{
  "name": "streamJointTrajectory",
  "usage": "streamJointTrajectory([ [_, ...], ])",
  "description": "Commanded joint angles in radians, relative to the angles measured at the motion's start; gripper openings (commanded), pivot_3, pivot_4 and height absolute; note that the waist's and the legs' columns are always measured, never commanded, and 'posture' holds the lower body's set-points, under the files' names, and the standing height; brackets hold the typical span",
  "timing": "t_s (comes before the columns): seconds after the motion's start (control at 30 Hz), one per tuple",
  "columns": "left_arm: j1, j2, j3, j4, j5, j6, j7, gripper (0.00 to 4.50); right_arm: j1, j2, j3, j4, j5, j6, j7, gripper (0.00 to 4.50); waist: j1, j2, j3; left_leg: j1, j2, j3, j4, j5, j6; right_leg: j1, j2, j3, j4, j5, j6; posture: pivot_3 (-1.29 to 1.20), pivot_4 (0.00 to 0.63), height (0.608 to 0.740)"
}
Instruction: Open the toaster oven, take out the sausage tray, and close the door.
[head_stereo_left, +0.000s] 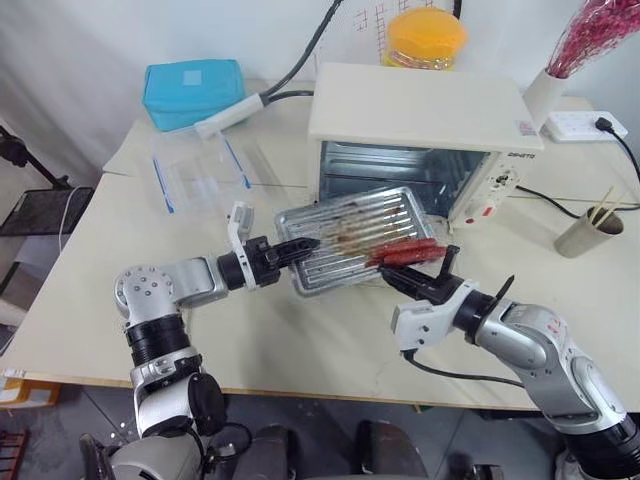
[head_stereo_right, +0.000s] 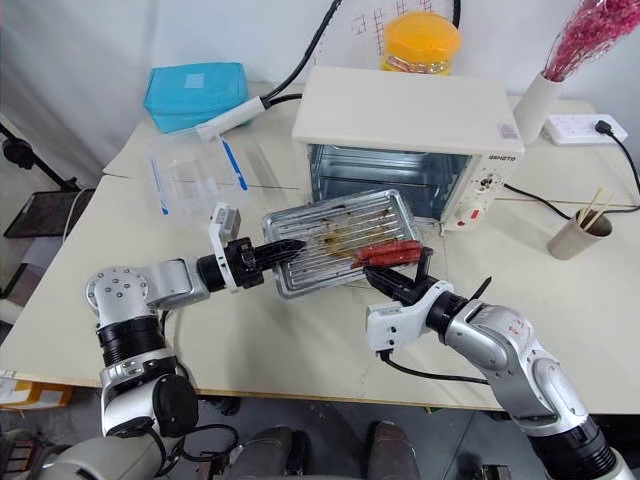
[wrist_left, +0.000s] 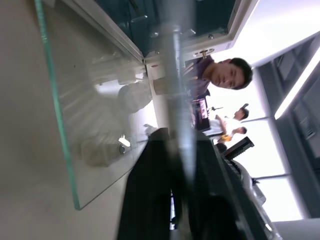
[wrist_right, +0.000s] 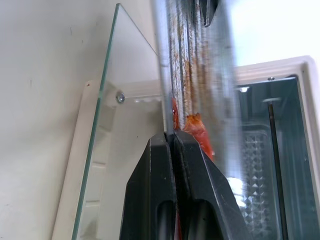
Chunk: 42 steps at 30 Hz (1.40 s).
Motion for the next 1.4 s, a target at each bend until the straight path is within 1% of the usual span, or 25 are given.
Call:
streamJointTrajectory([
  [0.03,-0.009,-0.023,0.088,0.037,-0.134,0.0,0.118,0.01,-0.011,-0.017,-0.044,-0.023,0.04,-0.02,0.004,0.0,0.002,0.0,0.0,0.0,0.0,0.0,0.0,0.0,0.0,0.0,0.0,0.0,0.0,0.0,0.0,0.0,0.15,0.74],
  [0.13,-0.009,-0.047,0.138,0.072,-0.237,0.0,0.232,0.01,-0.01,-0.023,-0.053,-0.02,0.077,-0.009,0.027,0.0,0.003,-0.001,0.0,0.001,0.0,0.0,0.0,0.0,0.0,0.0,-0.001,0.0,0.0,0.0,0.0,0.0,0.15,0.74],
  [0.23,0.011,-0.068,0.158,0.103,-0.379,-0.016,0.37,0.01,0.001,-0.008,-0.073,-0.033,0.165,0.04,0.07,0.0,0.003,-0.001,0.0,0.001,0.0,0.0,0.0,0.0,0.0,0.001,-0.001,0.0,0.0,0.0,0.0,0.0,0.15,0.74],
  [0.33,0.067,-0.075,0.114,0.082,-0.561,-0.106,0.532,0.0,0.005,-0.021,-0.083,-0.039,0.194,0.031,0.089,0.78,0.002,-0.001,0.0,0.001,0.0,0.0,0.0,0.0,0.0,0.001,-0.001,0.001,0.0,0.0,0.0,0.0,0.15,0.74],
  [0.37,0.094,-0.071,0.083,0.065,-0.638,-0.15,0.587,0.0,0.011,-0.031,-0.085,-0.039,0.206,0.017,0.097,1.14,0.001,-0.001,0.0,0.002,0.0,0.0,0.0,0.0,0.0,0.001,-0.001,0.002,0.0,0.0,0.0,0.0,0.15,0.74],
  [0.43,0.155,-0.055,0.022,0.019,-0.79,-0.25,0.69,0.0,0.043,-0.047,-0.089,-0.049,0.283,-0.006,0.137,1.71,0.001,-0.001,0.0,0.002,0.0,0.0,0.0,0.0,0.0,0.001,-0.001,0.004,0.0,0.0,0.0,0.0,0.15,0.74],
  [0.47,0.183,-0.044,-0.003,-0.004,-0.847,-0.288,0.721,0.0,0.065,-0.057,-0.092,-0.06,0.333,-0.021,0.162,2.07,0.001,-0.001,0.0,0.002,0.0,0.0,-0.001,0.0,0.0,0.001,-0.001,0.006,0.0,0.0,0.0,0.0,0.15,0.74],
  [0.5,0.211,-0.035,-0.019,-0.031,-0.879,-0.318,0.738,0.0,0.096,-0.074,-0.094,-0.073,0.395,-0.036,0.199,2.07,0.002,-0.001,0.0,0.002,0.0,0.0,-0.001,0.0,0.0,0.001,-0.001,0.008,0.0,0.0,0.0,0.0,0.15,0.74],
  [0.6,0.278,-0.022,-0.038,-0.093,-0.896,-0.345,0.714,0.0,0.169,-0.105,-0.147,-0.072,0.472,-0.079,0.223,2.07,0.004,-0.001,0.0,0.003,-0.001,0.0,-0.001,0.0,0.0,0.002,-0.001,0.009,0.0,0.0,0.0,0.0,0.15,0.74],
  [0.77,0.374,0.004,-0.042,-0.168,-0.896,-0.359,0.61,0.0,0.277,-0.154,-0.306,0.11,0.534,-0.248,0.229,2.07,0.02,-0.002,0.0,0.004,-0.002,0.002,0.0,0.0,0.0,0.004,0.0,0.007,-0.003,0.0,0.0,0.0,0.15,0.74],
  [0.8,0.4,0.013,-0.03,-0.179,-0.896,-0.358,0.577,0.0,0.295,-0.163,-0.347,0.182,0.551,-0.289,0.229,2.07,0.022,-0.002,0.0,0.004,-0.002,0.002,0.0,0.0,0.0,0.004,0.0,0.007,-0.003,0.0,0.0,0.0,0.15,0.74],
  [0.83,0.42,0.019,-0.025,-0.189,-0.896,-0.36,0.551,0.0,0.307,-0.169,-0.375,0.234,0.563,-0.322,0.23,1.68,0.022,-0.002,0.0,0.004,-0.001,0.002,0.0,0.0,0.0,0.004,0.0,0.007,-0.003,0.0,0.0,0.0,0.15,0.74],
  [0.87,0.457,0.042,-0.023,-0.196,-0.896,-0.352,0.516,0.0,0.317,-0.18,-0.403,0.308,0.568,-0.363,0.229,1.46,0.023,-0.002,0.0,0.004,-0.001,0.002,0.0,0.0,0.0,0.004,0.0,0.006,-0.004,0.0,0.0,0.0,0.15,0.74],
  [0.93,0.518,0.08,-0.01,-0.205,-0.896,-0.347,0.444,0.0,0.321,-0.188,-0.436,0.433,0.588,-0.398,0.23,0.79,0.02,-0.002,0.0,0.004,-0.001,0.002,0.0,0.0,0.0,0.004,0.0,0.006,-0.004,0.0,0.0,0.0,0.15,0.74],
  [1.0,0.558,0.104,0.002,-0.207,-0.896,-0.355,0.397,0.0,0.313,-0.197,-0.44,0.513,0.596,-0.416,0.239,0.15,0.016,-0.002,0.0,0.005,0.0,0.003,-0.001,0.0,0.0,0.004,0.001,0.006,-0.004,0.0,0.0,0.0,0.15,0.74],
  [1.03,0.58,0.118,0.01,-0.205,-0.896,-0.359,0.379,0.0,0.303,-0.195,-0.438,0.546,0.61,-0.402,0.245,0.06,0.014,-0.002,0.0,0.005,0.001,0.003,-0.001,0.0,0.0,0.004,0.001,0.007,-0.004,0.0,0.0,0.0,0.15,0.74],
  [1.1,0.616,0.135,0.023,-0.205,-0.896,-0.37,0.352,0.0,0.278,-0.194,-0.429,0.605,0.62,-0.407,0.255,0.06,0.009,-0.002,-0.001,0.006,0.001,0.003,0.0,0.0,0.0,0.004,0.001,0.008,-0.005,-0.001,-0.002,0.0,0.15,0.74],
  [1.23,0.678,0.117,0.116,-0.235,-0.896,-0.427,0.301,0.0,0.18,-0.157,-0.361,0.722,0.748,-0.313,0.394,0.06,-0.006,-0.002,-0.001,0.006,0.002,0.003,0.0,0.0,0.0,0.004,0.001,0.011,-0.005,-0.001,-0.002,0.0,0.15,0.74],
  [1.3,0.696,0.095,0.15,-0.254,-0.896,-0.453,0.3,0.0,0.131,-0.143,-0.339,0.755,0.786,-0.244,0.434,0.06,-0.004,-0.002,-0.001,0.006,0.002,0.002,0.0,0.0,-0.001,0.004,0.001,0.011,-0.005,-0.002,-0.003,0.0,0.15,0.74],
  [1.4,0.728,0.031,0.196,-0.299,-0.896,-0.508,0.325,0.0,0.032,-0.091,-0.325,0.793,0.843,-0.134,0.445,0.06,-0.003,-0.002,-0.001,0.006,0.002,0.002,0.0,0.0,-0.001,0.004,0.0,0.011,-0.004,-0.002,-0.003,0.0,0.15,0.74],
])
